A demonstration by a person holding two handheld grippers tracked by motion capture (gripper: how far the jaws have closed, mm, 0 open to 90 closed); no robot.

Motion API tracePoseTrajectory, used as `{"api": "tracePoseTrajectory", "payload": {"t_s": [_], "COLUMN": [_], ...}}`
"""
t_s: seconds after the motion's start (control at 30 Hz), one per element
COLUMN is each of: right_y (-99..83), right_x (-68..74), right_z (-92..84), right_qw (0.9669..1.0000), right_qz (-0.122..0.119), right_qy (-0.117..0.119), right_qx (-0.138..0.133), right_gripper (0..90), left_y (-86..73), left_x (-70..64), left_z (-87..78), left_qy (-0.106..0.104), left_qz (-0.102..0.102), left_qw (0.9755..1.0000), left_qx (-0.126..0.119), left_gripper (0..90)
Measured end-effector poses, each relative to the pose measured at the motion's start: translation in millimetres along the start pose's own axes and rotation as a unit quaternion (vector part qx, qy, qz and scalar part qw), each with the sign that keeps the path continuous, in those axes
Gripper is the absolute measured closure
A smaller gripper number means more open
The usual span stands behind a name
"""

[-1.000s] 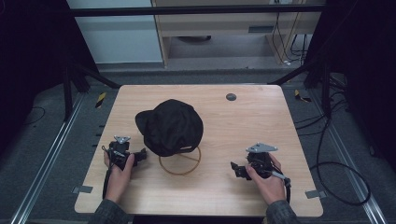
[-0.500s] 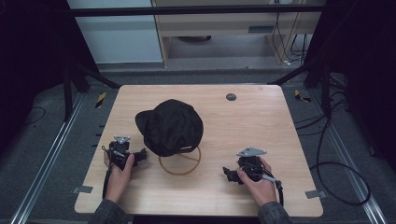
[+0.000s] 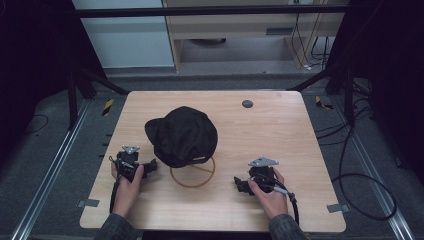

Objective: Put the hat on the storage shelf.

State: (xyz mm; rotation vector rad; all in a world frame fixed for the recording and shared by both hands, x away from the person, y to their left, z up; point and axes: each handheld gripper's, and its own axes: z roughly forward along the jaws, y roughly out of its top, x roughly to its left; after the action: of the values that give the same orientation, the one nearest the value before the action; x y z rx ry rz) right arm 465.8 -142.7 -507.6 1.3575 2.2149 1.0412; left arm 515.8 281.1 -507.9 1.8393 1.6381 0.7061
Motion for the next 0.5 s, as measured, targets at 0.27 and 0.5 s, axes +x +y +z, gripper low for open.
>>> {"api": "tracePoseTrajectory", "payload": {"t_s": [0.27,0.5], "right_y": [-1.1,-0.8], "right_x": [2.5,5.8], "right_z": [3.6,5.7], "right_qw": [0.9997,0.9989], "right_qz": [-0.014,-0.03], "right_qy": [-0.019,-0.035], "right_qx": [-0.005,0.002], "right_gripper": [8.7,7.4], "left_y": [0.0,-0.1], "left_x": [0.0,-0.3], "left_z": [0.0,-0.1], "left_qy": [0.0,0.0], "left_qz": [0.0,0.0], "left_qw": [1.0,1.0], "left_qx": [0.0,0.0], "left_gripper": [0.0,0.0]}}
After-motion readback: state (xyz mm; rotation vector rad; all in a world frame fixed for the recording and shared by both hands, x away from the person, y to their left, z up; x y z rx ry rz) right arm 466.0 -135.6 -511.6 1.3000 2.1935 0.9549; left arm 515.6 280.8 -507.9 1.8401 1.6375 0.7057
